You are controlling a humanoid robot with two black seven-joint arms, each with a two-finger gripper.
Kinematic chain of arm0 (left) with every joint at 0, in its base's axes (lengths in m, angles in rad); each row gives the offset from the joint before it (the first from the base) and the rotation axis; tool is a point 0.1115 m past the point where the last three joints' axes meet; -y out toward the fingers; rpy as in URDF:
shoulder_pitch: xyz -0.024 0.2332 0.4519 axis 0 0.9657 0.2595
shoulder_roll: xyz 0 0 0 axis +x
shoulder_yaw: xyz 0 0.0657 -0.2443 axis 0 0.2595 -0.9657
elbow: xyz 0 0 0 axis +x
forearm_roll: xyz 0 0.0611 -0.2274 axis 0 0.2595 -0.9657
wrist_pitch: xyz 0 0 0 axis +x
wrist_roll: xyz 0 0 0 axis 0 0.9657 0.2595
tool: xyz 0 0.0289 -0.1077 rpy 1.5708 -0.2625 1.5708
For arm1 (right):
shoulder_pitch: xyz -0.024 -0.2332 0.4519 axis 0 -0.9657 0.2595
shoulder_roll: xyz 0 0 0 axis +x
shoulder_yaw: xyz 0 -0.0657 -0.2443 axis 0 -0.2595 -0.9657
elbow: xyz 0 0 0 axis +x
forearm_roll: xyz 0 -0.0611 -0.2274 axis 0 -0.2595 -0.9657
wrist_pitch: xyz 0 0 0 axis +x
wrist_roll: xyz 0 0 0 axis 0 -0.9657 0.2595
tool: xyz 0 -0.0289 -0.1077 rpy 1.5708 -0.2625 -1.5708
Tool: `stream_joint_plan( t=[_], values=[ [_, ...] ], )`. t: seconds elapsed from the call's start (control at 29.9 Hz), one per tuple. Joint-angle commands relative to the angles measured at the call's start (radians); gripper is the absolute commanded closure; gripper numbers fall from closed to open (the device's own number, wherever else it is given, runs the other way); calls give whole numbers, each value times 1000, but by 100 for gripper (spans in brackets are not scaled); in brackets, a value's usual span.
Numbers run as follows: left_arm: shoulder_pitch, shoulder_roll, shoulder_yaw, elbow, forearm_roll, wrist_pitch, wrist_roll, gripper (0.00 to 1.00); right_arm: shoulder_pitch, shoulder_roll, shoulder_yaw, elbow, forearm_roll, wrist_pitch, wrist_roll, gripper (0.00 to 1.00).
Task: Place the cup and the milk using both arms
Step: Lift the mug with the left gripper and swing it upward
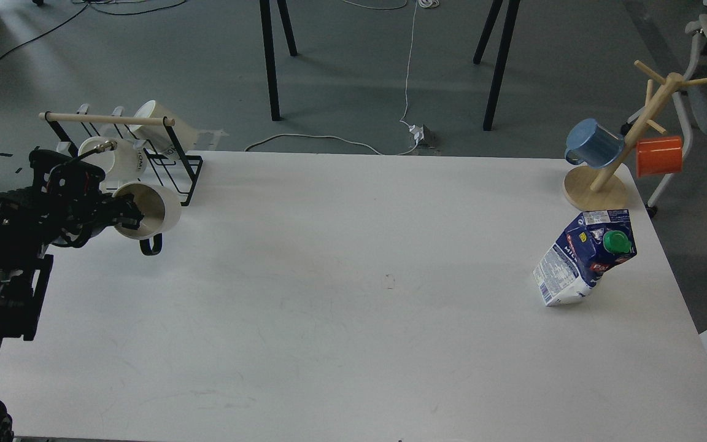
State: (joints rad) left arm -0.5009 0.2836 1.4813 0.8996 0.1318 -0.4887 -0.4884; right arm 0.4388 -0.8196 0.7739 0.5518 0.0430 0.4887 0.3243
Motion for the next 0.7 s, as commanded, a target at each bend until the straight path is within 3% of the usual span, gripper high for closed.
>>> stream_joint_plan(
  t=[0.0, 0.13, 0.3, 0.67],
  values=[
    [-36, -70, 7, 82, -37, 0, 0, 99, 0, 10, -2, -16, -2, 0, -1, 0],
    [-34, -175, 74, 218, -37, 0, 0, 99, 0, 14, -4, -23, -2, 0, -1, 0],
    [-21, -239, 291, 332, -35, 0, 0, 99, 0, 14, -5, -24, -2, 0, -2, 0],
    [-18, -106, 654, 404, -35, 0, 0, 99, -8, 16, -8, -52, -2, 0, -1, 0]
  ],
)
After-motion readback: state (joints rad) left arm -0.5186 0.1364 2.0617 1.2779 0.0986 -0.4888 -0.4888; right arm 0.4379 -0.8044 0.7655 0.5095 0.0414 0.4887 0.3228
